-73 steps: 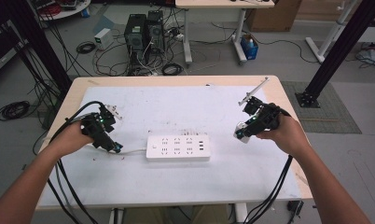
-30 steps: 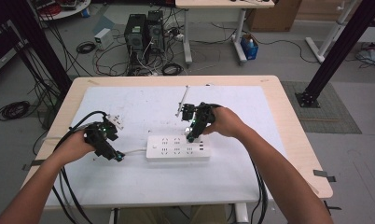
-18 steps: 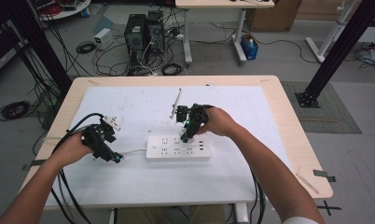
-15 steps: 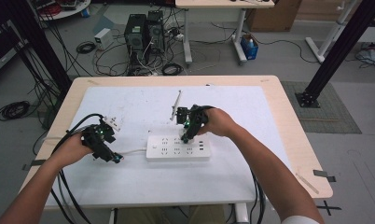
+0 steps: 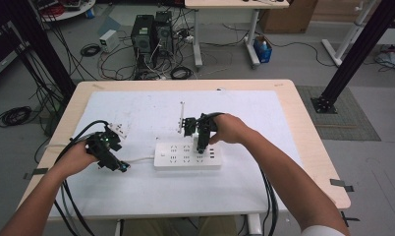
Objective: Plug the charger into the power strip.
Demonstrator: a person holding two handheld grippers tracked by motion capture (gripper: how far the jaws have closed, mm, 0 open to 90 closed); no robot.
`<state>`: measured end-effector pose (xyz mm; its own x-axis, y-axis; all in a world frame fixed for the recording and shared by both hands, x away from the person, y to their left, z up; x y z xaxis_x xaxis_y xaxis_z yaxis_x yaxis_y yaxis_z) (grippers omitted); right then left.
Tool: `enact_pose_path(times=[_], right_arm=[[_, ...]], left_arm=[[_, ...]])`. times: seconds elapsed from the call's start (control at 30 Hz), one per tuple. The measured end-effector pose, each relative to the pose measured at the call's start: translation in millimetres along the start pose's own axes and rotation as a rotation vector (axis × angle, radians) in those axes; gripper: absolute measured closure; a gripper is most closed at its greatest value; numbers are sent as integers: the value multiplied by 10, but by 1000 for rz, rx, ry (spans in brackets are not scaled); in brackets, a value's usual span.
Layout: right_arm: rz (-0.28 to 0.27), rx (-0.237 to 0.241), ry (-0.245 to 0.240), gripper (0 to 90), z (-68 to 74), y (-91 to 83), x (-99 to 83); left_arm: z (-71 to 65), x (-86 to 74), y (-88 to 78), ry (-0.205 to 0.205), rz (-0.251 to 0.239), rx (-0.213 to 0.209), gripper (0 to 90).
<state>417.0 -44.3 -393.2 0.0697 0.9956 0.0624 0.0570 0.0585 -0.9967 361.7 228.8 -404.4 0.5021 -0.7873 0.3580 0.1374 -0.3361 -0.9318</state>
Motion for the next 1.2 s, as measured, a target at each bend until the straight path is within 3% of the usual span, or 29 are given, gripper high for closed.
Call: enact_pose_path(times=[0.13,0.2,0.43,0.63,0.77,0.83,0.97,1.07,1.1,1.17,1.2], right_arm=[[98,-15,-17,624,9,22,42],[111,-14,-11,624,14,37,70],[94,-9,-13,626,3,73,97],[86,-70,-32,626,78,81,78],[77,16,21,625,-19,78,87],[91,30,1,625,-50,108,104],[75,-9,-14,625,11,127,113],[95,-80,-69,625,89,141,118],[111,-74,-67,626,83,141,129],[92,11,-4,624,-13,141,120],[78,50,5,621,-70,148,110]], left_arm=[[5,4,-2,12,3,-2,174],[3,6,1,8,-4,-1,175],[-11,29,20,21,-12,-8,175],[9,41,25,-2,-28,3,174],[-2,36,15,-4,-26,1,175],[-12,42,18,-8,-33,4,175],[-9,41,13,-8,-34,1,174],[14,32,13,-11,-33,1,175],[21,31,13,-16,-30,2,175],[21,33,6,-19,-33,7,174],[4,35,10,-30,-47,6,175]])
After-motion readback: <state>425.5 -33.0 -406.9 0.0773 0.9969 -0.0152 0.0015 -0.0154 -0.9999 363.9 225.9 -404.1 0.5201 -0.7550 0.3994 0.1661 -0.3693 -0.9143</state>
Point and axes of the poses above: each handheld gripper's, and its own axes: y roughly forward along the jaws, x roughly out of its top, z roughly to its left, the point moved 4 cm from there along y, roughly forward along the jaws, and after that the axes turned 1 degree about z, right-handed, at the moved point
